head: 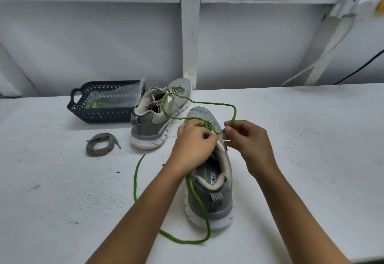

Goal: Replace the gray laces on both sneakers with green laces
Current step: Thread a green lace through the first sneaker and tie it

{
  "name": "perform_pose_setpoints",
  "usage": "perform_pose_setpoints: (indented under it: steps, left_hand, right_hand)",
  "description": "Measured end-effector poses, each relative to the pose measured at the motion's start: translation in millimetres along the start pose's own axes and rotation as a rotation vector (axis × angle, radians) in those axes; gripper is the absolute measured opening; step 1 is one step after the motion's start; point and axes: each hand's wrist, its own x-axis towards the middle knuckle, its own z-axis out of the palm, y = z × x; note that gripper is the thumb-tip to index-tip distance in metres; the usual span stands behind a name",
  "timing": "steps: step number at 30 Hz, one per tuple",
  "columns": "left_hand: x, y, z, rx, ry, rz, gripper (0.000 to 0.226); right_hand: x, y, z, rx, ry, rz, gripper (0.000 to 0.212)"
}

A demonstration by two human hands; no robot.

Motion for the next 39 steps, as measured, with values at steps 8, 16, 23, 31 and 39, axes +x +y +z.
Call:
perform_pose_setpoints:
  steps: [8, 16, 23, 31, 39]
  left_hand:
    - [4, -9, 4, -0.271, 0.023, -0.075, 0.027]
    - [8, -17, 9, -0.356, 0.049, -0.073, 0.023]
    - [7, -17, 8, -0.369, 0.055, -0.062, 0.022]
    - [6, -17, 10, -0.365, 0.059, -0.061, 0.022]
    - [6, -15, 10, -0.269, 0.076, -0.056, 0.026]
  right_hand:
    - [2, 17, 10, 0.012, 0.106, -0.013, 0.021]
    - [2, 17, 10, -0.003, 0.091, -0.036, 0.019]
    - [2, 17, 11, -0.104, 0.093, -0.056, 0.020]
    - [-3, 18, 15, -0.396, 0.154, -0.205, 0.005]
    - [0, 17, 13, -0.514, 0.061, -0.243, 0.011]
